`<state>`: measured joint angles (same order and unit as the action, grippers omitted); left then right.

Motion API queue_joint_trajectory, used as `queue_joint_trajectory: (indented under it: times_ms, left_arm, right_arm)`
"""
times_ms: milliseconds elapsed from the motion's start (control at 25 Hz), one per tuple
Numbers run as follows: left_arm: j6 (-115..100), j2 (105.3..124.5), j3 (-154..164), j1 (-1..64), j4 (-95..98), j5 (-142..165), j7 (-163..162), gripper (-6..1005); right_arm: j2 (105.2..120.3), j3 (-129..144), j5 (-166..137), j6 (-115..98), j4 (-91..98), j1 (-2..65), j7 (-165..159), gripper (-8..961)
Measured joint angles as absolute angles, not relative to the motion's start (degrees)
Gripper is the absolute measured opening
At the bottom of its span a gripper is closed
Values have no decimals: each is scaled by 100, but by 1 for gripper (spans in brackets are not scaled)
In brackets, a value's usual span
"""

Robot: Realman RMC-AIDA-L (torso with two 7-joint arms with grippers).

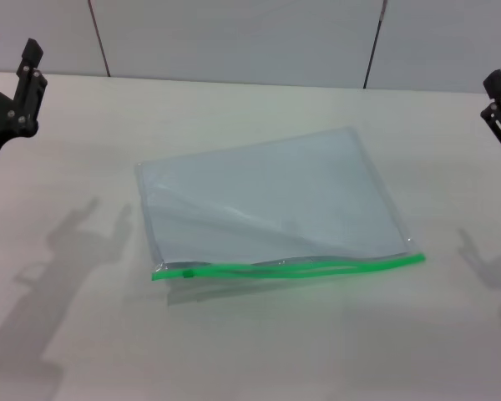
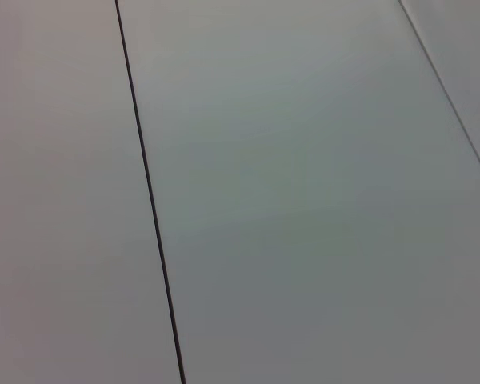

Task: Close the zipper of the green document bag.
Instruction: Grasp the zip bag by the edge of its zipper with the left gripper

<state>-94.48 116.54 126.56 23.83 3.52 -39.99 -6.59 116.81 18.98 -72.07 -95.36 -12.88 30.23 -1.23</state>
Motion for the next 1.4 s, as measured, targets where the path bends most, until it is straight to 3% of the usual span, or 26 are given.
queue_joint_trajectory:
  times_ms: [1400]
  left_arm:
    - [-9451,11653,12656,2336,284,-3566,-659,508]
  right_arm:
    - [11672,1898,-7207,-9555,-1279,3003,-123,864]
